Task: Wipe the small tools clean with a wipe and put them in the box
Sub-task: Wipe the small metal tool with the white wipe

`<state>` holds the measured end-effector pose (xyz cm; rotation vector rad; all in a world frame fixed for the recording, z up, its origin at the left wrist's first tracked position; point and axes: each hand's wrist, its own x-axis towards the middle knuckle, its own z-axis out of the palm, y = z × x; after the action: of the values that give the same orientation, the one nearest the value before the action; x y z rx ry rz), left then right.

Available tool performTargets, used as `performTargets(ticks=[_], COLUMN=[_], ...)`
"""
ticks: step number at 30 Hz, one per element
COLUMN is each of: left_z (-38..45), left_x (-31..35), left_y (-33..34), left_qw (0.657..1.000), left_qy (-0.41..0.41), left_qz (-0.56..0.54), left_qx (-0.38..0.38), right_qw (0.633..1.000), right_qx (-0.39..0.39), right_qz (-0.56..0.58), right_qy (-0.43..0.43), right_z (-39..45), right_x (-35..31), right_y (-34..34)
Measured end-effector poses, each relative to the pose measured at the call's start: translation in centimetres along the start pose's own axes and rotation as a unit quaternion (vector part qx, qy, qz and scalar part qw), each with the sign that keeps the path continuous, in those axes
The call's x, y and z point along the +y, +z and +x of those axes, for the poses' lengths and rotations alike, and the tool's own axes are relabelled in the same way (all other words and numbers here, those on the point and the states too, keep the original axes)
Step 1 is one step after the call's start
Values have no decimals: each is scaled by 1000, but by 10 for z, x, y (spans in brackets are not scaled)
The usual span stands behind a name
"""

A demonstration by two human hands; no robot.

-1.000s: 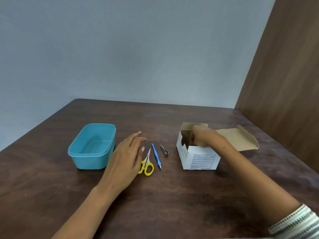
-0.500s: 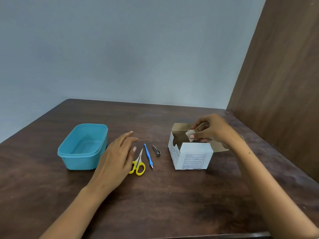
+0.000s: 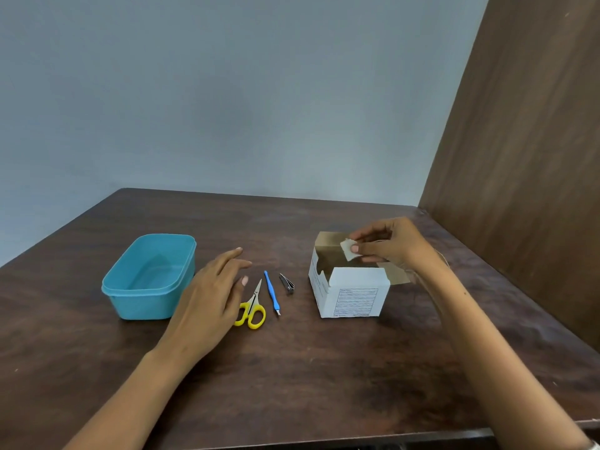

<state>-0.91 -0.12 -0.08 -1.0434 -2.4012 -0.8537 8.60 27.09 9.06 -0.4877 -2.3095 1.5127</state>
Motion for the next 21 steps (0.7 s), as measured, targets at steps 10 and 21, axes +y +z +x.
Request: performTargets(ticks=[10, 21], left_z=[-1, -6], left_x=[-2, -1], left_y=[-1, -13], left_qw=[1000, 998], left_qy=[-14, -44], left_qz=[-2, 45], left_qx=[9, 19], right_qw=[994, 986], right_qx=[22, 6], right_qz=[93, -24], right_qy=[-46, -167], right_z=[-16, -25], right_x=[-8, -3], right_y=[22, 133])
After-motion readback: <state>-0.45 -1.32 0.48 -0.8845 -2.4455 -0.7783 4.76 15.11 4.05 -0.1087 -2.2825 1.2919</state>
